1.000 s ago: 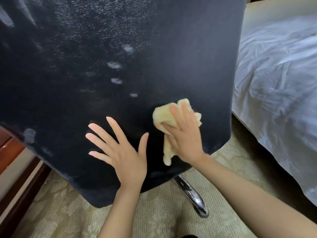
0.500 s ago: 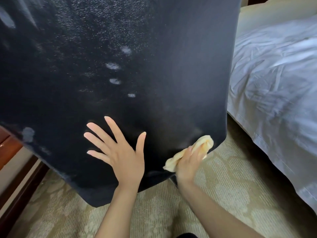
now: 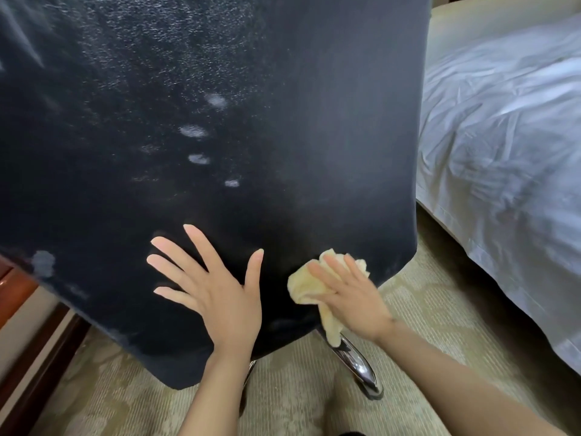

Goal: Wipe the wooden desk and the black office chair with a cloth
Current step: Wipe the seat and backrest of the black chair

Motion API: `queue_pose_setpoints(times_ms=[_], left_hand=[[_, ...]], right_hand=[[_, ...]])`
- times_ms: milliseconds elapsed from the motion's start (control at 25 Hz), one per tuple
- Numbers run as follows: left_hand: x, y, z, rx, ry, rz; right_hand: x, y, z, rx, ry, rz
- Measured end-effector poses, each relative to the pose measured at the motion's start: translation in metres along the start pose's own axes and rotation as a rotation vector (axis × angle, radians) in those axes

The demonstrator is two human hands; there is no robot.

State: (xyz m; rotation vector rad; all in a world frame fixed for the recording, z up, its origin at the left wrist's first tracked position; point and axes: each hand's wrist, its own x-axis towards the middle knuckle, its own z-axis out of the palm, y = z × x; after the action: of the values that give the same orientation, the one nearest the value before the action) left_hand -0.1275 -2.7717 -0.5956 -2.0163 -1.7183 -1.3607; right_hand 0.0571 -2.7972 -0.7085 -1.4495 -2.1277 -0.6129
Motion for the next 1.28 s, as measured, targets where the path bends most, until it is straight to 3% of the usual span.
queue_pose_setpoints(times_ms=[160,240,440,520,560,840,1000,1160,1280], left_hand=[[-0.001,0.0,0.002,0.001,-0.007,-0.004],[0.0,0.0,0.001,0.0,-0.012,-0.003],[0.0,0.003,0.0,-0.005,-0.017,0.002],[-0.001,0.004,0.001,-0.006,-0.017,0.006],[-0.001,0.004,0.001,-0.007,-0.019,0.007],[-0.001,0.003,0.003,-0.01,0.003,0.013],[0.0,0.002,0.004,-0.029,0.011,0.007],[0.0,-0.001,0.005,-0.052,0.007,0.021],[-0.001,-0.001,0.004,-0.05,0.013,0.022]], right_hand=[[0.012,0.04,-0.014,-0.002,0.125,0.242],[0.016,0.052,-0.014,-0.035,0.28,0.548],[0.05,0.071,-0.048,0.895,0.738,1.179],[0.085,0.082,-0.073,1.118,0.886,1.363],[0.101,0.087,-0.086,1.096,0.927,1.367],[0.172,0.063,-0.146,0.554,0.994,0.814],[0.151,-0.007,-0.094,0.211,0.703,0.444],[0.102,-0.026,-0.04,0.114,0.565,0.052],[0.057,-0.019,-0.012,0.11,0.37,0.026]])
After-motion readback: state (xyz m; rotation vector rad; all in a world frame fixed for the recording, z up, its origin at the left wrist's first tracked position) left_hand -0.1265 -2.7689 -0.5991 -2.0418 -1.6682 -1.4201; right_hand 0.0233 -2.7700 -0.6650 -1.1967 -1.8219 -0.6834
